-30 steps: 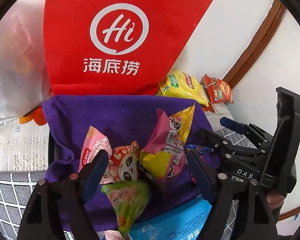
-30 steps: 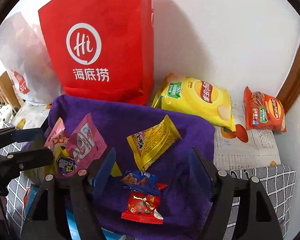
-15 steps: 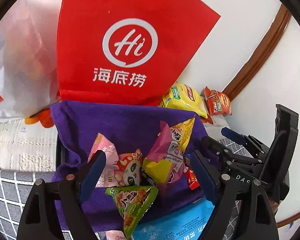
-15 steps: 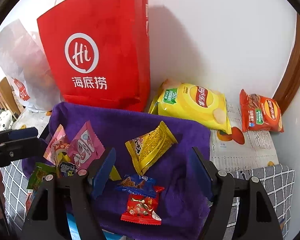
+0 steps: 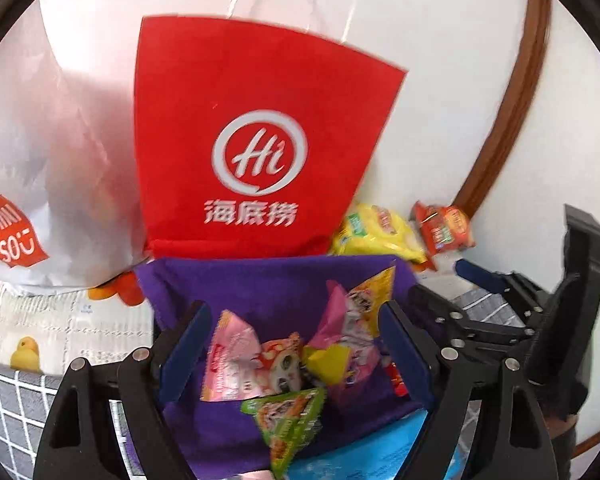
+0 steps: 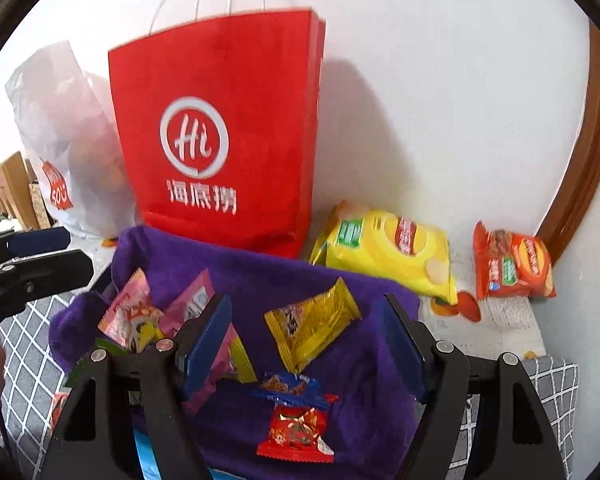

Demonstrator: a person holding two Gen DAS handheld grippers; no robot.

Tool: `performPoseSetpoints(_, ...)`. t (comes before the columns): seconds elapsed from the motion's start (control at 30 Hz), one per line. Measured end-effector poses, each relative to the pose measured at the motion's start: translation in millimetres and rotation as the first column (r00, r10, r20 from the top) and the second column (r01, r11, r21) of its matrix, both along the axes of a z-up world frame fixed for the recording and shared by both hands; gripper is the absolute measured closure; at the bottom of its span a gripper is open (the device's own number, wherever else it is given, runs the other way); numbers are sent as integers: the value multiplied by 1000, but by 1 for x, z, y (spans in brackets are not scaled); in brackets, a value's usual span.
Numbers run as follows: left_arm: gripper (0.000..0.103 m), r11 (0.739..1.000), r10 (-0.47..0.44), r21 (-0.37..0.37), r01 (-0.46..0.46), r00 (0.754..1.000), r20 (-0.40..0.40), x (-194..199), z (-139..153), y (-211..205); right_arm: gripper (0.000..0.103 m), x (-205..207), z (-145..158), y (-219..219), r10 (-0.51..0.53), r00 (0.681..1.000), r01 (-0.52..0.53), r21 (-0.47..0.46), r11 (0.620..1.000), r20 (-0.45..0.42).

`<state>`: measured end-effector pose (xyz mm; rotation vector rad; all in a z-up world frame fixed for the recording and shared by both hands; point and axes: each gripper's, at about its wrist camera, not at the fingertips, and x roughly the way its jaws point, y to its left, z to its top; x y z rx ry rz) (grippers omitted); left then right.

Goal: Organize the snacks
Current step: 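Move both open tools back to the pile beside the blue tissue box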

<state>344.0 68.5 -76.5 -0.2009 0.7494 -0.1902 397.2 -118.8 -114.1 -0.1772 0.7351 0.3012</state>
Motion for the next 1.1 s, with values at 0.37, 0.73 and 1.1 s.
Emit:
performPoseSetpoints(0.37, 20, 1000, -10, -6, 10, 999, 33, -13, 23, -3, 28, -17, 17, 1, -55, 993, 60, 44, 997, -105)
performPoseSetpoints(0.73, 19, 995, -96, 23, 94, 990, 100, -47, 58, -37, 28, -92, 48, -30, -90, 994, 91, 6, 996, -59)
performPoseSetpoints(1.1, 19, 989, -149, 9, 149, 985, 93, -113, 70, -34, 28, -163, 42, -46, -83, 990, 95, 108, 990, -115)
